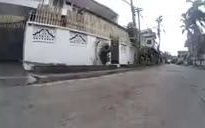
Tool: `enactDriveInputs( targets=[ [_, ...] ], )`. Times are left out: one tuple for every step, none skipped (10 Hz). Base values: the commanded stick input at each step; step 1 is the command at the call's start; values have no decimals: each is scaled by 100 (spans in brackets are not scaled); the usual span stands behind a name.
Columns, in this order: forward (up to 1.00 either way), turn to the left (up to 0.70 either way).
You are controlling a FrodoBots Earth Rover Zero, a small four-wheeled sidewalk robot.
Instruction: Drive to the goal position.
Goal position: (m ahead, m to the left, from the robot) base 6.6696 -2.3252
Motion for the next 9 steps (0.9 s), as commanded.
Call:
enactDriveInputs(
  targets=[
    [100,0],
    [100,0],
    [100,0],
    [100,0],
    [100,0],
    [100,-11],
    [100,-26],
    [100,-38],
    [100,-39]
  ],
)
